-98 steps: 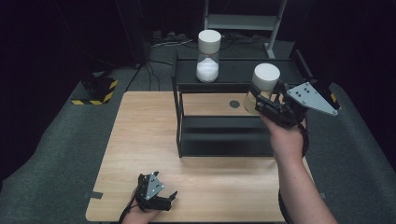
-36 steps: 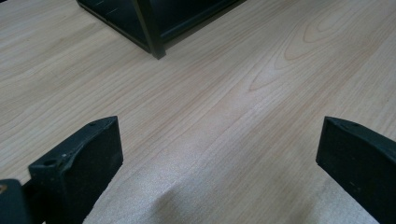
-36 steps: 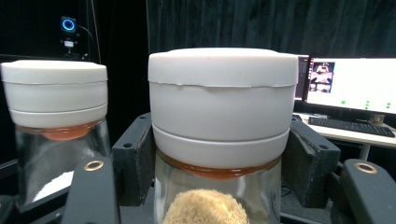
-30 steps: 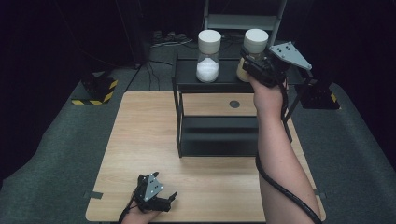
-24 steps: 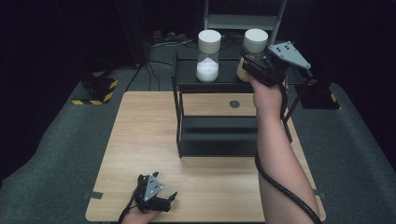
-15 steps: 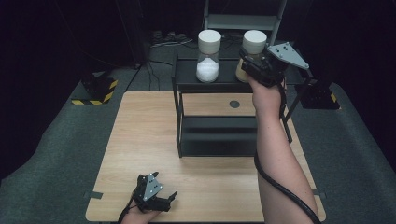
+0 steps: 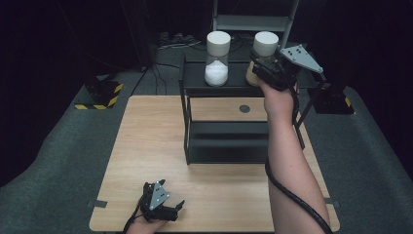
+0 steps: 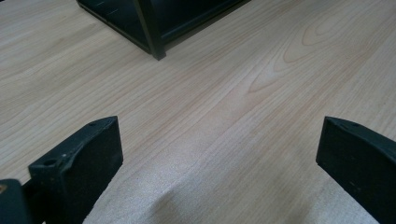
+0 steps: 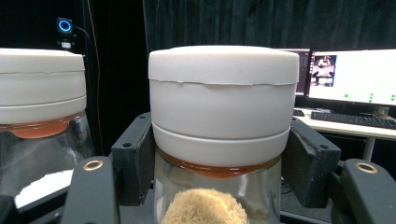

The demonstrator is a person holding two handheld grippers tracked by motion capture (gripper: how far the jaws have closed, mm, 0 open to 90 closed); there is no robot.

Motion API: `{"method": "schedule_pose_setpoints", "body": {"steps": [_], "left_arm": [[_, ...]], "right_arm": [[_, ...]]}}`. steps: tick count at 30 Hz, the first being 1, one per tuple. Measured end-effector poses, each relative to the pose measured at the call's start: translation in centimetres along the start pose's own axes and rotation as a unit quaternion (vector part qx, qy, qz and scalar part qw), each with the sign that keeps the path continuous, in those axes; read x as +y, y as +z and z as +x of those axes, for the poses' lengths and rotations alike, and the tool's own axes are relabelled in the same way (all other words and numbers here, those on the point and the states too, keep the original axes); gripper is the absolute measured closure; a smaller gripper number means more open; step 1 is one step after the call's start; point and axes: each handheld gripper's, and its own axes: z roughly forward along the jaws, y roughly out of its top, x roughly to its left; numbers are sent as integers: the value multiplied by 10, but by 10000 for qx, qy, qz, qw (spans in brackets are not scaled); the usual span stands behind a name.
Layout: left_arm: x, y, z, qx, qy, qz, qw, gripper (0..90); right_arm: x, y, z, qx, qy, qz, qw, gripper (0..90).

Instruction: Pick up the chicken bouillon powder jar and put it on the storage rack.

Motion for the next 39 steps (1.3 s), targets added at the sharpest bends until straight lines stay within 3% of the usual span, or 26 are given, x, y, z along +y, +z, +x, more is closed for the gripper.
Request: {"method": "schedule_pose_setpoints", "body": {"steps": [8,17,39], "left_arm": [[0,0,1,-8,-16,-4,10000,9],[0,0,0,-4,-6,11,10000,9],[2,1,-3,24,92,55,9999,9]], "right_arm": [[5,0,1,-10,31,101,9999,328],[8,-2,4,-129,185,173,9996,1],[3,-32,0,9,95,130,9999,0]]}}
